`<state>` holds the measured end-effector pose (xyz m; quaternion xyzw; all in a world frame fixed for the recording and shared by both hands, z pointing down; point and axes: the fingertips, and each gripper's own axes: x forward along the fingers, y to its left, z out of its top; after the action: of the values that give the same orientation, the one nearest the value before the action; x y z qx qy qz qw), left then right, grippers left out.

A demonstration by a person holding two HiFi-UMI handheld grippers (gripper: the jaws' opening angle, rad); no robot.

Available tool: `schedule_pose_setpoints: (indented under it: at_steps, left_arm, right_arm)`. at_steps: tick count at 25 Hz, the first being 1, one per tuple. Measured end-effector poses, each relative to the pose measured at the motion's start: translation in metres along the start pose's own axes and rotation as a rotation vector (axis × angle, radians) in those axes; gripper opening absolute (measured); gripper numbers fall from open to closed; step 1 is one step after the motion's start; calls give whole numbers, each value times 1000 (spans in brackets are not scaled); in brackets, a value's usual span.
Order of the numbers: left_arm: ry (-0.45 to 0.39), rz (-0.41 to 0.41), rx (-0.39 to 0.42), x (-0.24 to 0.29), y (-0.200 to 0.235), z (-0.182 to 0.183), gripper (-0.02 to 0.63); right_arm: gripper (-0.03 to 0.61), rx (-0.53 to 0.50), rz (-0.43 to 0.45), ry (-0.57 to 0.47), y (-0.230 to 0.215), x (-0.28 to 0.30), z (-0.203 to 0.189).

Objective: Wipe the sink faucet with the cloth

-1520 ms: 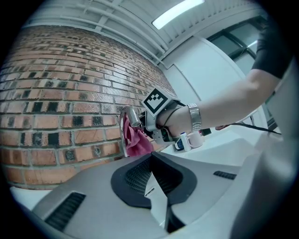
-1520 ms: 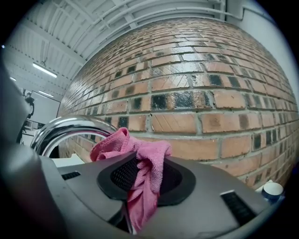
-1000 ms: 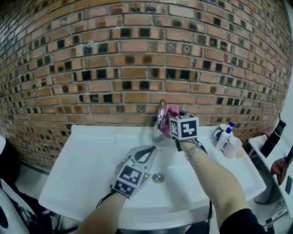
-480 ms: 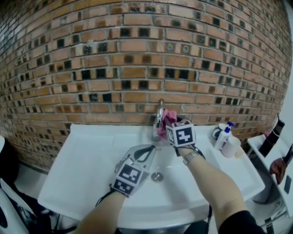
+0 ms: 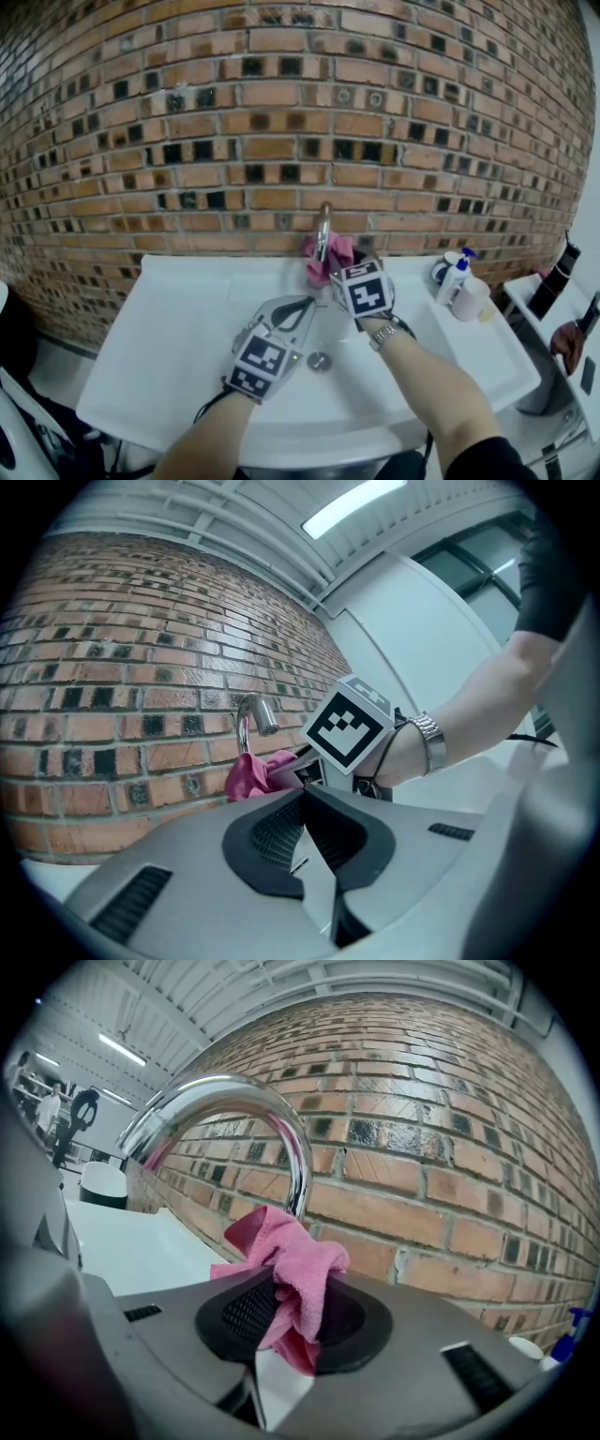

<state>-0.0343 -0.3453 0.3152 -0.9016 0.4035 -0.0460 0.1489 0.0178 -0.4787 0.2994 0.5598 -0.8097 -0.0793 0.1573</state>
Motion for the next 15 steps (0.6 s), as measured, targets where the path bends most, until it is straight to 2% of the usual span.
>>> schedule_pose_setpoints:
  at_steps: [15]
  left_arm:
    - [0, -1, -1, -1, 0, 1, 6]
  right_arm:
    - [97, 10, 36, 77, 24, 5, -51]
